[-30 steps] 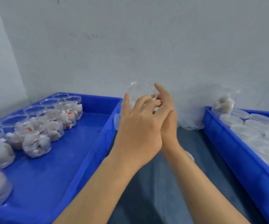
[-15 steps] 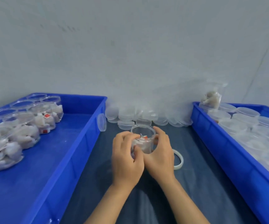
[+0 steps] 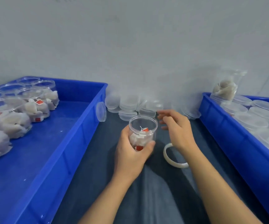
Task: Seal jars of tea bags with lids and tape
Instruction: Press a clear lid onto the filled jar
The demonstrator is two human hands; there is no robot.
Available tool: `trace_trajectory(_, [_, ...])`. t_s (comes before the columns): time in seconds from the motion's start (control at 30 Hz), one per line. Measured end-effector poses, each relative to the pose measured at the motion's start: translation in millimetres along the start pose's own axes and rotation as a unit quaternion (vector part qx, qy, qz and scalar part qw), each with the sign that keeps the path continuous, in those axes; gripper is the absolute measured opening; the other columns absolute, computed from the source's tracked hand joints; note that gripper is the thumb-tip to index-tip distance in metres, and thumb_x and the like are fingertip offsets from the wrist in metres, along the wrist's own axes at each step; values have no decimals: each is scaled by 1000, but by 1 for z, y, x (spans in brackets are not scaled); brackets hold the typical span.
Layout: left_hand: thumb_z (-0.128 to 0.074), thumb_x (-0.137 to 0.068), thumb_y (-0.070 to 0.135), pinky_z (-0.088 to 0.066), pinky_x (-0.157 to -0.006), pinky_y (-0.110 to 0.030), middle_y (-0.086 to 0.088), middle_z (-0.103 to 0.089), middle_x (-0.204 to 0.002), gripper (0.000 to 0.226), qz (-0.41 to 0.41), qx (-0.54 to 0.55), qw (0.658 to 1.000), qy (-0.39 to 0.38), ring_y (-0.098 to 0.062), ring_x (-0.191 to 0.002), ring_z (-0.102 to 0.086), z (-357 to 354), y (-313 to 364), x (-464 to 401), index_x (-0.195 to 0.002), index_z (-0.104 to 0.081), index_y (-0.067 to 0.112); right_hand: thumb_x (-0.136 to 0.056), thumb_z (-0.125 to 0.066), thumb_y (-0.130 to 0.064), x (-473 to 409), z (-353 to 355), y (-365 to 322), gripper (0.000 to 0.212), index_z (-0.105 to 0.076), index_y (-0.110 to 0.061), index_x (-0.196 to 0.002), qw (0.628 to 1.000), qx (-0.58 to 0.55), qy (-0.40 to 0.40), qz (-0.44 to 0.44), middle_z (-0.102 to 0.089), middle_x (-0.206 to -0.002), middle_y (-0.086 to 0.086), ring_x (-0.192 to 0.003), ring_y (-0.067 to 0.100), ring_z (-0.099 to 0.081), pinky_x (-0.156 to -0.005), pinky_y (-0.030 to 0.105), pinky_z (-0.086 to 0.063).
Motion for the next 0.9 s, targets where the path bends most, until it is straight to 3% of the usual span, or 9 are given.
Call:
trace_trajectory(0.1, [-89, -69, 48, -48, -77, -6, 29, -70, -112, 65, 9, 1, 998, 56, 11, -100, -66, 9, 0, 0, -122, -52, 58, -97, -53, -18, -39, -22, 3, 27, -76, -28, -107, 998, 52, 0, -34, -74, -100, -4, -96, 17, -69, -88, 39, -58])
trace_trajectory(0.2, [-92, -74, 40, -55, -93, -24, 22, -67, -126, 73, 17, -3, 993, 120, 2, -112, -65, 17, -3, -2, -135, -52, 46, -101, -56, -19, -62, -57, 11, 24, -76, -30, -108, 988, 131, -72, -28, -73, -98, -5, -89, 14, -68, -76, 20, -53])
trace_trajectory(0.3, [-92, -74, 38, -57, -100, -41, 18, -65, -131, 82, 26, 11, 990, 136, -6, -119, -64, 18, -6, -3, -145, -51, 38, -99, -67, -24, -67, -88, 27, 25, -76, -25, -122, 970, 195, -148, -12, -74, -117, -1, -109, 16, -67, -100, 31, -53])
trace_trajectory(0.4, [-91, -72, 41, -58, -96, -39, 20, -64, -129, 83, 20, 14, 990, 140, -3, -116, -65, 16, -7, -2, -144, -50, 43, -96, -72, -34, -70, -103, 35, 41, -68, -26, -136, 951, 259, -164, 28, -70, -133, -1, -125, 19, -62, -105, 36, -49])
trace_trajectory(0.5, [-90, -72, 45, -57, -95, -33, 22, -62, -130, 85, 16, 2, 990, 142, 1, -116, -62, 15, -9, -3, -146, -47, 44, -94, -72, -48, -74, -110, 40, 48, -62, -35, -139, 942, 299, -146, 43, -65, -133, 1, -123, 21, -59, -102, 43, -51])
trace_trajectory(0.67, [-90, -73, 45, -57, -96, -33, 22, -61, -131, 84, 9, -8, 990, 138, 0, -118, -61, 13, -10, -3, -145, -47, 43, -94, -66, -40, -77, -118, 35, 8, -73, -37, -94, 942, 305, -126, 67, -73, -94, -7, -89, 20, -67, -77, 41, -59])
trace_trajectory(0.77, [-91, -73, 43, -56, -99, -36, 21, -61, -132, 84, 10, -8, 990, 138, -1, -119, -61, 14, -10, -3, -146, -47, 41, -91, -67, -30, -77, -116, 30, 32, -59, -42, -64, 951, 278, -108, 83, -68, -73, -8, -74, 22, -62, -69, 43, -56])
trace_trajectory(0.83, [-91, -73, 43, -56, -100, -37, 21, -61, -133, 85, 10, -6, 990, 138, -2, -120, -61, 14, -10, -3, -146, -47, 40, -90, -72, -22, -76, -109, 29, 25, -71, -42, -74, 950, 271, -108, 108, -73, -79, -5, -74, 18, -61, -70, 39, -55])
trace_trajectory(0.9, [-90, -73, 45, -56, -100, -40, 20, -61, -134, 86, 11, -5, 991, 136, -4, -121, -61, 14, -9, -3, -147, -47, 40, -92, -76, -20, -73, -97, 28, 21, -82, -29, -110, 955, 255, -92, 117, -77, -102, -1, -87, 14, -65, -80, 33, -56])
Point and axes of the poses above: each hand's wrist, its own x-axis away from the middle knuckle, its own z-axis out of the back of the hand, y = z × x, the point moved 6 cm from there along -x, towards the middle knuckle
